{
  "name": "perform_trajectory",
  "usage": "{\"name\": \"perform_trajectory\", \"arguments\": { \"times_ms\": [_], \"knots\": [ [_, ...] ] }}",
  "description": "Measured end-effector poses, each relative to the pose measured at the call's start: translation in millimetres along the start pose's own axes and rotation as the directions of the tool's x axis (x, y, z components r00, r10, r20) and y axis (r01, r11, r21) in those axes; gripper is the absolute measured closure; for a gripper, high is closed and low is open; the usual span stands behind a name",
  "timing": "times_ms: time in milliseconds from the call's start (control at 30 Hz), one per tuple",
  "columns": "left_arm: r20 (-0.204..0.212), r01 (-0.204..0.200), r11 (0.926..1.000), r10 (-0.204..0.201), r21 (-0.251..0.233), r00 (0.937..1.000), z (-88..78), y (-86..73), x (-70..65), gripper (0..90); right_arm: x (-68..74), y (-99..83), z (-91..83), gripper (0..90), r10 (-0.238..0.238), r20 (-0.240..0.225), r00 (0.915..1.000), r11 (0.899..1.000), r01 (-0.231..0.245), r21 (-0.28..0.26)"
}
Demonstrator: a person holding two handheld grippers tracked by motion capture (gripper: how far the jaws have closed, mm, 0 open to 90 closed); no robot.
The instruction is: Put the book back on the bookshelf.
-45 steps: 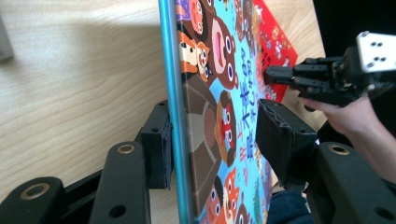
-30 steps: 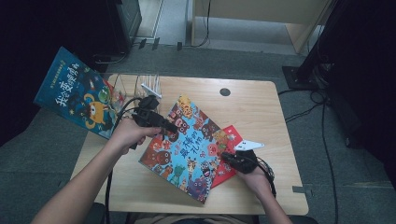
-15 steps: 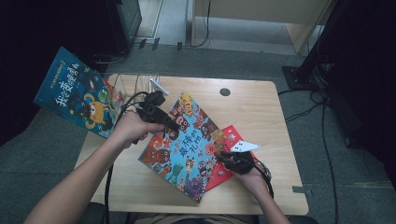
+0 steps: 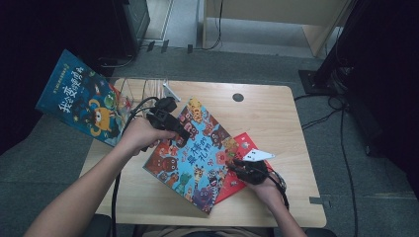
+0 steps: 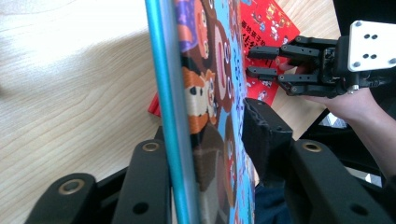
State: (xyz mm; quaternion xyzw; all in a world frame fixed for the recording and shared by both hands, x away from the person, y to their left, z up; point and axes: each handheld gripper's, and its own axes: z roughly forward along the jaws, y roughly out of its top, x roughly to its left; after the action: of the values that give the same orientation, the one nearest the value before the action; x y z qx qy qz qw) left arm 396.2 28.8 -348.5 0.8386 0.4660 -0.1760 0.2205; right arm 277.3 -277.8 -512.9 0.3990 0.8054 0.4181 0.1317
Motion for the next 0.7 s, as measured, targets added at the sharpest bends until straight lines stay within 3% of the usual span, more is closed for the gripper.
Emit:
{"name": "perform_trajectory", "arguments": {
  "times_ms": [100,267,400,533,700],
  "knots": [
    [0.001,-0.003,1.0000,0.003,-0.002,1.0000,-0.1,0.3,-3.0,59.5,0.0,0.0,0.0,68.6,-0.001,0.000,1.0000,1.000,0.001,0.000],
    [-0.074,-0.040,0.9992,0.040,0.000,0.9965,-0.2,0.6,-8.8,60.4,0.2,0.1,0.0,68.1,-0.005,0.002,1.0000,1.000,0.005,0.001],
    [-0.092,-0.071,0.9975,0.071,-0.001,0.9933,-1.0,0.0,-11.7,63.7,0.3,0.0,0.2,67.9,-0.009,0.004,0.9999,1.000,0.009,-0.001],
    [-0.022,-0.056,0.9984,0.056,-0.005,0.9982,-1.5,0.3,-9.9,68.7,0.4,0.1,0.4,67.8,-0.015,0.007,0.9999,1.000,0.015,-0.002],
    [0.057,-0.045,0.9990,0.045,0.001,0.9974,0.5,2.1,-9.1,73.1,1.1,0.3,0.3,67.8,-0.016,0.009,0.9998,1.000,0.016,0.001]
  ]
}}
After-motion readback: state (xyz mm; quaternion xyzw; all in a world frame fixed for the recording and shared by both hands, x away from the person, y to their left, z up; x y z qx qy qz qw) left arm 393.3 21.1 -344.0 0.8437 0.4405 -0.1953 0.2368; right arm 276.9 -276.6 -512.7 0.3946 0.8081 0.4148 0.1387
